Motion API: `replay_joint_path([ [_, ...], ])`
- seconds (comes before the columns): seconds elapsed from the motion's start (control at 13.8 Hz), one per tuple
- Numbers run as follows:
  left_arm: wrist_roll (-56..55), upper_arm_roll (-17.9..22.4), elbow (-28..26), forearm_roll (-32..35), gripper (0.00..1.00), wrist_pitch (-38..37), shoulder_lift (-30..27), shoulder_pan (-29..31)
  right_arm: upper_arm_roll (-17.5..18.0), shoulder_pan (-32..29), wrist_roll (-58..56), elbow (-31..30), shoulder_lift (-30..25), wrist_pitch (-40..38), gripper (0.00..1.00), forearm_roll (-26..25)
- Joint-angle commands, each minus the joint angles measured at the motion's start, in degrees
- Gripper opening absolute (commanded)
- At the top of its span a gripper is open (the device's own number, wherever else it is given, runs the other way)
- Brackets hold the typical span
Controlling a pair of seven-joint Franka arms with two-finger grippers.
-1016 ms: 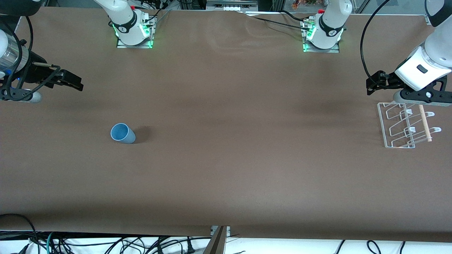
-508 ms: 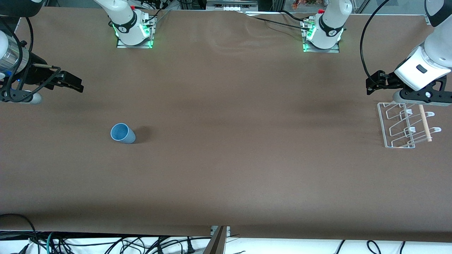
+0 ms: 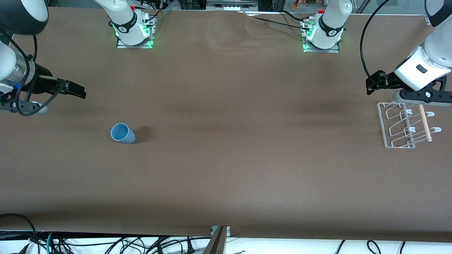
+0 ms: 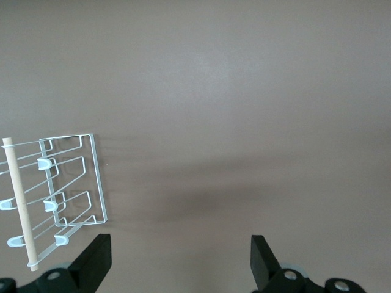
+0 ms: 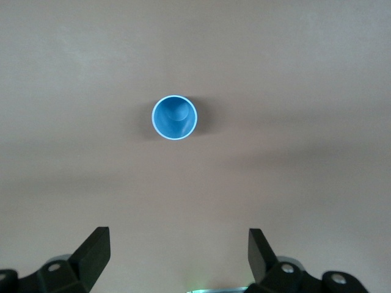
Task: Transfer cup to left arm and place on rack
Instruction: 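Lower the right gripper around the blue cup and close it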
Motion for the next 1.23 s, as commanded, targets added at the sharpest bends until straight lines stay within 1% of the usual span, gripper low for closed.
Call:
replay_joint_path([
  [0.0,-0.07,-0.16,1.68,0.51,1.00,-1.28,0.58,-0.01,0.29,-1.23,-0.47,1.57,5.56,1.70,1.00,-1.39],
  [0.22,-0.07,-0.16,1.77,0.59,1.00,-1.28,0.58,-0.01,0.29,-1.59,-0.56,1.13,10.83,6.35,1.00,-1.57],
  [0.36,-0.07,-0.07,1.77,0.51,1.00,-1.28,0.58,-0.01,0.29,-1.50,-3.09,0.78,13.56,8.82,1.00,-2.18],
  [0.51,-0.07,-0.16,1.77,0.51,1.00,-1.28,0.58,-0.01,0.29,-1.50,-4.33,-1.58,15.67,13.02,1.00,-2.27],
  [0.73,-0.07,-0.16,2.12,0.51,1.00,-1.37,0.58,-0.01,0.38,-1.41,-4.42,-7.38,15.77,20.58,1.00,-2.27],
  [1.16,-0.07,-0.07,2.12,0.51,1.00,-1.46,0.58,-0.01,0.38,-1.33,-4.42,-15.56,15.86,29.73,1.00,-2.19],
])
